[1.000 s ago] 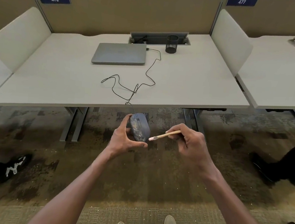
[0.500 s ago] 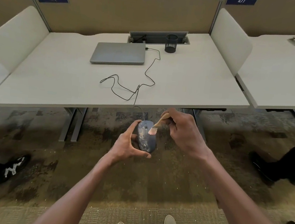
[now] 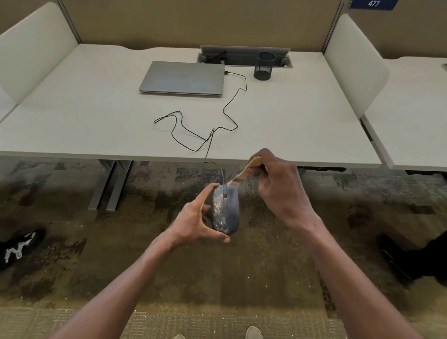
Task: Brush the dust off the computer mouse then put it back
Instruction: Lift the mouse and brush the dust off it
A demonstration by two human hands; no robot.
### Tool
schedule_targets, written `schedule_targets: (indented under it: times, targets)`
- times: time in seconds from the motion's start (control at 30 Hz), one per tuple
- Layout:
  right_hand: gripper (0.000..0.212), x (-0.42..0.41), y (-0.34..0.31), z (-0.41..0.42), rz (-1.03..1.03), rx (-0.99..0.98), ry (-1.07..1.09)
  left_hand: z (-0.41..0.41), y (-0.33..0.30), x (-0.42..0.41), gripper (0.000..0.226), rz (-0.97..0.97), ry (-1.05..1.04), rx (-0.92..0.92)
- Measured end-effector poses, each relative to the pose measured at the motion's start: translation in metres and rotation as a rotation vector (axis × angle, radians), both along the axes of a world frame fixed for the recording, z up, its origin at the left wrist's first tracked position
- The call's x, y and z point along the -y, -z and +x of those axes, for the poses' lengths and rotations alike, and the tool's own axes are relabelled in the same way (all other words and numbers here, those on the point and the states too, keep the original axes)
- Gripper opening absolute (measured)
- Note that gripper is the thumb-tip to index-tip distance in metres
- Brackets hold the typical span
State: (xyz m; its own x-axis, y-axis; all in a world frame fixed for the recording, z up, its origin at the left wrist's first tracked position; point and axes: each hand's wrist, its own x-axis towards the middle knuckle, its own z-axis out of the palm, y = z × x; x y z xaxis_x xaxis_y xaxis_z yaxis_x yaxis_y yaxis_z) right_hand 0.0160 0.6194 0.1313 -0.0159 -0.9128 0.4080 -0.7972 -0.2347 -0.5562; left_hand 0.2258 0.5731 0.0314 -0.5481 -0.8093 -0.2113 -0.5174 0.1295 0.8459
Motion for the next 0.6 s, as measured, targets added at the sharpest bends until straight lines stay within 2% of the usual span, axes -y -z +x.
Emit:
schedule_targets:
  times: [0.33, 0.47, 0.6]
  targets:
    - [0.017, 0.014, 0.001, 0.004, 0.026, -0.100, 0.026, -0.001, -0.001, -0.003, 0.128, -0.019, 0.036, 0.022]
    - [0.009, 0.009, -0.004, 0.003, 0.001, -0.022, 0.038, 0.004, -0.001, 0.003, 0.129, -0.023, 0.013, 0.019]
    - [0.011, 0.006, -0.003, 0.007, 0.056, -0.015, 0.016, 0.004, -0.001, 0.003, 0.129, -0.040, 0.020, 0.037]
